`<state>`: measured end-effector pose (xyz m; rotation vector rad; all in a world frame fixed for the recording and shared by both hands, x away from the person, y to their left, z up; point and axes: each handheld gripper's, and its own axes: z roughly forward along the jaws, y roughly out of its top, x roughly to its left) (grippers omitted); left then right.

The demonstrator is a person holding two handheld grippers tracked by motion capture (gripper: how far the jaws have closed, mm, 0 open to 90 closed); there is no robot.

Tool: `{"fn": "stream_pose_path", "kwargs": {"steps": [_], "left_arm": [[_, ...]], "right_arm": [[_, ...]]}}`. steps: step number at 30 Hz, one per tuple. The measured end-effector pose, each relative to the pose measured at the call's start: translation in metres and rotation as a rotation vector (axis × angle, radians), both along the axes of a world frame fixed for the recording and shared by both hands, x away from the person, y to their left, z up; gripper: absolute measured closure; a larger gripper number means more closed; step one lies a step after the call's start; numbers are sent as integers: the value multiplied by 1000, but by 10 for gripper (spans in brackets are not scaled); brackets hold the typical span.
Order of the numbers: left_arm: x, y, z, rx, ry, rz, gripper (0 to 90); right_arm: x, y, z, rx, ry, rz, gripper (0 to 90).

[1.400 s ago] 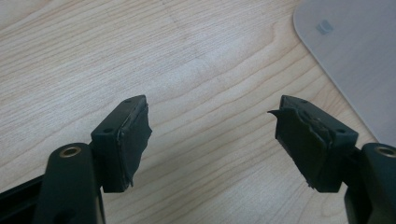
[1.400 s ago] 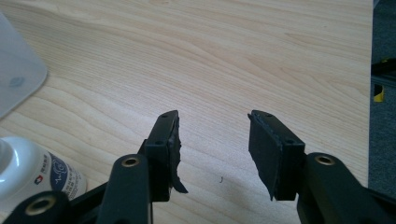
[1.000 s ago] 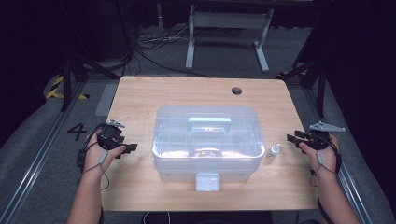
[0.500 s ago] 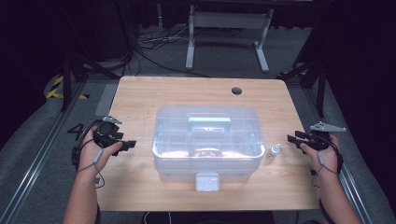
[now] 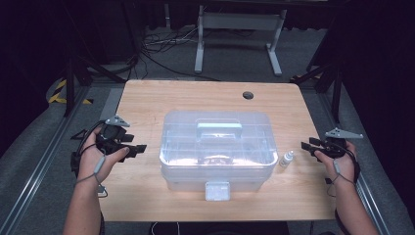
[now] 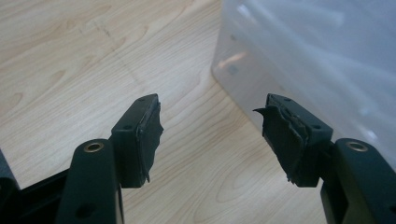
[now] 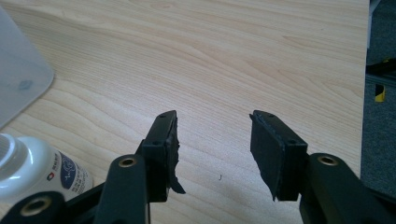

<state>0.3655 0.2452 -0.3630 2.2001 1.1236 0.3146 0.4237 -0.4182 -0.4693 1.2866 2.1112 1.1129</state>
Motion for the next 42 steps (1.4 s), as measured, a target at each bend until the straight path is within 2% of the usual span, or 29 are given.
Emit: {"fn": "stream_pose_path", "kwargs": {"steps": [4, 8, 9, 11, 12, 13, 18, 25, 29, 31, 38, 40, 42], "left_arm": [[-8, -7, 12, -27, -45, -12, 371], [-16, -13, 26, -90, -101, -36, 368], [-16, -13, 26, -90, -101, -36, 366], [-21, -18, 34, -126, -135, -66, 365], [-21, -18, 34, -126, -135, -66, 365], [-23, -23, 38, -151, -160, -94, 364], [-23, -38, 45, -188, -196, -141, 351], [-11, -61, 45, -185, -190, -200, 334], [-4, -72, 45, -189, -196, -229, 323], [1, -83, 45, -190, -205, -260, 306], [9, -99, 41, -208, -203, -288, 280], [11, -102, 39, -220, -189, -293, 286], [13, -107, 38, -228, -201, -286, 291]], "right_arm": [[-1, 0, 0, 2, 4, -4, 518], [0, 1, 0, -1, 7, -2, 516], [0, 2, 0, -2, 7, -3, 516], [-1, 3, 0, -4, 6, 0, 514], [-1, 3, 0, -4, 6, 0, 514], [-2, 3, 0, -3, 4, -3, 512], [-6, 0, 2, 8, -3, -16, 511], [-14, -5, 4, 12, 5, -28, 501], [-17, -10, 4, 20, 6, -38, 501], [-20, -12, 3, 27, 11, -46, 501], [-22, -12, 3, 27, 12, -47, 501], [-22, -11, 3, 24, 11, -45, 501], [-22, -10, 3, 25, 14, -39, 501]]}}
